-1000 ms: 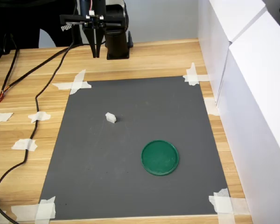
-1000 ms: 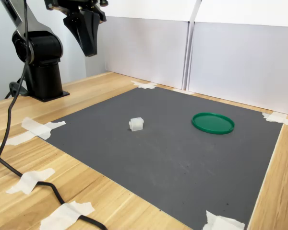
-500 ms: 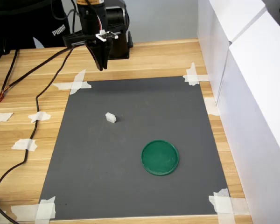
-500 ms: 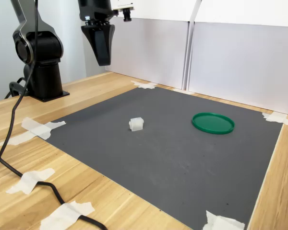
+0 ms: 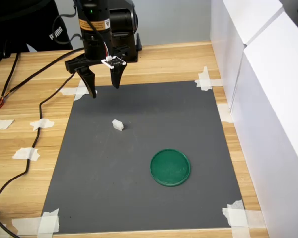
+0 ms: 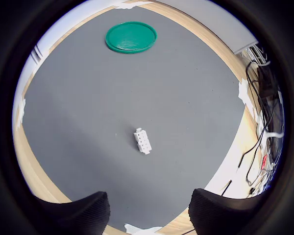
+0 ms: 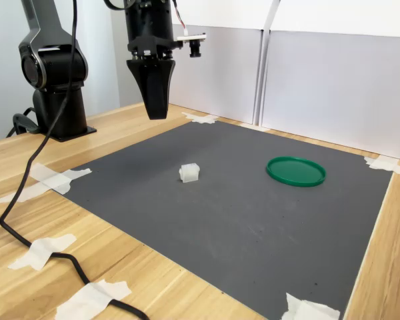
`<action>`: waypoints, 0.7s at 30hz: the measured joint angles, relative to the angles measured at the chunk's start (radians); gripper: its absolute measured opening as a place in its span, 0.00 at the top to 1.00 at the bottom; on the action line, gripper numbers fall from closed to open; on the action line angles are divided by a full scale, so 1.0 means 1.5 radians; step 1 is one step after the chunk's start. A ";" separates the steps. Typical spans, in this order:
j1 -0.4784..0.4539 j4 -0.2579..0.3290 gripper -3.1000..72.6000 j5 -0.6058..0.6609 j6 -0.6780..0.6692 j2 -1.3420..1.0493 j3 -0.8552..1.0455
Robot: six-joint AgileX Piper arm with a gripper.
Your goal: Grasp a white terminal and put it on the green lid.
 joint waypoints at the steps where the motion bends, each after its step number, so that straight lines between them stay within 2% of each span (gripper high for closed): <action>1: 0.000 0.000 0.04 0.002 -0.012 0.002 -0.006; 10: 0.000 0.019 0.04 0.008 -0.044 0.004 -0.031; 15: -0.005 0.064 0.04 0.018 -0.077 0.013 -0.034; 21: -0.052 0.104 0.04 0.029 -0.132 0.060 -0.034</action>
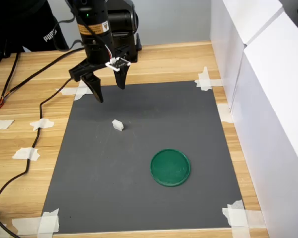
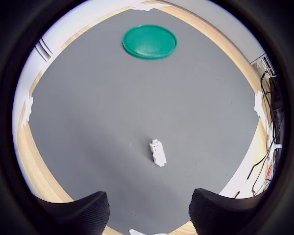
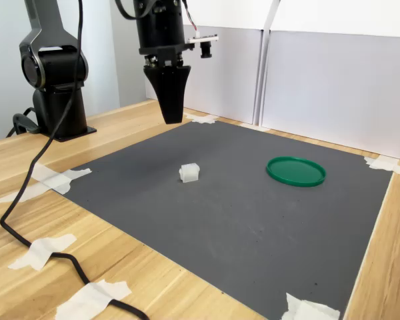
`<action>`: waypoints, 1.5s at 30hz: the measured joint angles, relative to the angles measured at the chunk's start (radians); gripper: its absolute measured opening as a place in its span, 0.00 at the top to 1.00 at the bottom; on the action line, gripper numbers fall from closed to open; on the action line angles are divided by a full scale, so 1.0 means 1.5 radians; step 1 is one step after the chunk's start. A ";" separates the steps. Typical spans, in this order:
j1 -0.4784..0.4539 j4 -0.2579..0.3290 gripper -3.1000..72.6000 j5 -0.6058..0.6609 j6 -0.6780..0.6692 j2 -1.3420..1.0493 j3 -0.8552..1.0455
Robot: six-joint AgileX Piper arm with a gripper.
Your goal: Grasp a white terminal and put it on the green lid.
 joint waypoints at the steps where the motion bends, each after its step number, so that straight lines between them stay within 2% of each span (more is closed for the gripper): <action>1: -0.008 0.002 0.04 0.000 -0.011 0.006 0.000; 7: -0.024 0.002 0.04 0.001 -0.093 0.045 -0.014; 18: -0.012 0.009 0.04 -0.002 -0.173 0.096 -0.057; 26: 0.012 0.011 0.04 -0.027 -0.172 0.097 -0.054; 31: 0.012 -0.006 0.04 -0.081 -0.176 0.098 -0.009; 45: 0.012 0.008 0.04 -0.131 -0.189 0.141 0.014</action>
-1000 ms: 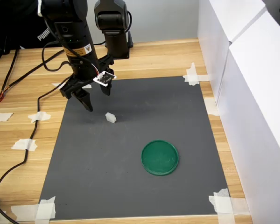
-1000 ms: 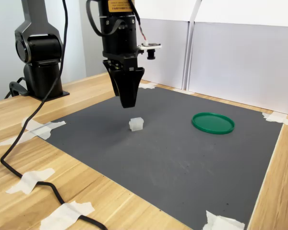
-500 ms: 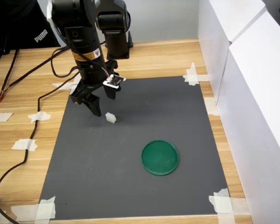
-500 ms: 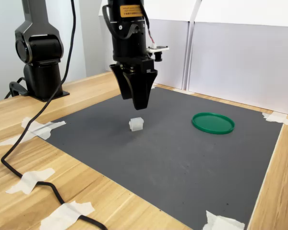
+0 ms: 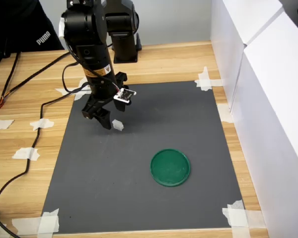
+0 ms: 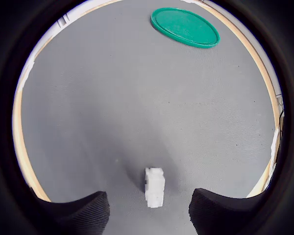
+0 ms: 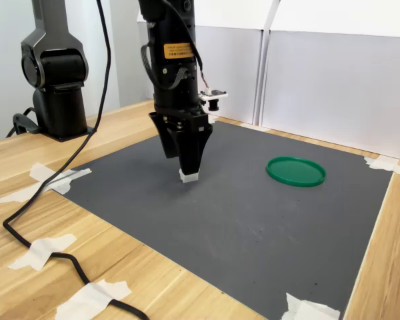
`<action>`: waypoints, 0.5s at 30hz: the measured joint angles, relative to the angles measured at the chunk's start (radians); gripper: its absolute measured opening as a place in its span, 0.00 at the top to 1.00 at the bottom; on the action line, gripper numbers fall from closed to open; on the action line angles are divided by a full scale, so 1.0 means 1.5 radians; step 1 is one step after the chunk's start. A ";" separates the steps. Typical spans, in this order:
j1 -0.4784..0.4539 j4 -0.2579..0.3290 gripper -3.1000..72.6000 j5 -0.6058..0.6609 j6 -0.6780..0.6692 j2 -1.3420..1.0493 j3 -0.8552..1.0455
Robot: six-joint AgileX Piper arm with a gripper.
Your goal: Grasp a white terminal and put it on the green lid.
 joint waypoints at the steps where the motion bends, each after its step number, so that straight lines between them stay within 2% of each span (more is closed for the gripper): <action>1: 0.000 0.000 0.04 -0.005 0.000 0.003 0.000; 11: 0.012 -0.002 0.04 -0.020 0.006 0.035 0.000; 15: 0.035 -0.006 0.10 -0.022 0.027 0.035 0.000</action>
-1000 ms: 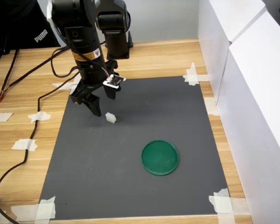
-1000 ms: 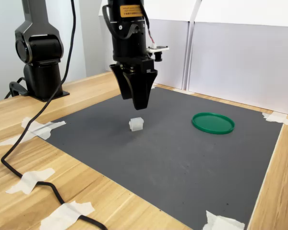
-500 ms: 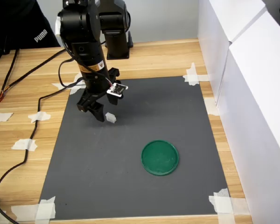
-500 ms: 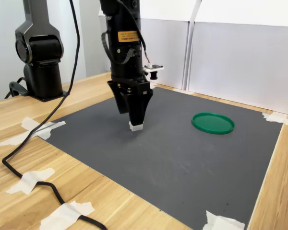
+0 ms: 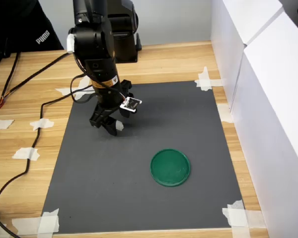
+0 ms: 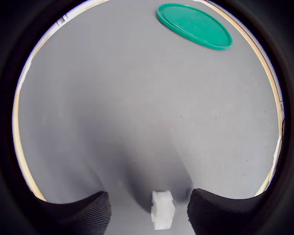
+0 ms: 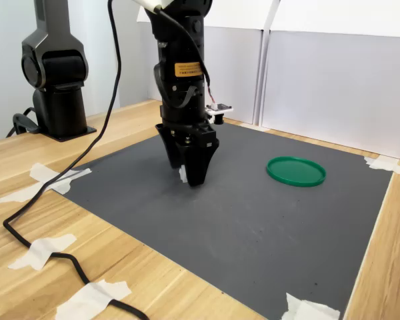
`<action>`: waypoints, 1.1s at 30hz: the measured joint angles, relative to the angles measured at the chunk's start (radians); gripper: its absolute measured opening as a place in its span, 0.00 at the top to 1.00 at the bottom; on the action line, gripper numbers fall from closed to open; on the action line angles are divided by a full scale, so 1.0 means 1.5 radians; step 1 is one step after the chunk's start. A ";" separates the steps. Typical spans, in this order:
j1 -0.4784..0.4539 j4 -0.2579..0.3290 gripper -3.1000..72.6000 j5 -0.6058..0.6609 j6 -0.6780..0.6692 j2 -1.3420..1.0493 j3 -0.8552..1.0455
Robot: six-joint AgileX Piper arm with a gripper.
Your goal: Grasp a white terminal and put it on the green lid.
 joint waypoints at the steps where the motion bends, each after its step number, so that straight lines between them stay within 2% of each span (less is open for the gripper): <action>1: 0.005 -0.001 0.12 0.000 0.008 0.000 0.000; 10: 0.012 -0.055 0.43 0.000 0.085 0.000 0.000; 22: 0.012 -0.064 0.55 -0.001 0.127 0.000 0.000; 25: 0.012 -0.067 0.62 -0.001 0.156 0.000 0.000; 30: 0.012 -0.068 0.81 -0.001 0.183 0.000 -0.001; 33: 0.012 -0.068 0.84 -0.001 0.194 0.000 -0.001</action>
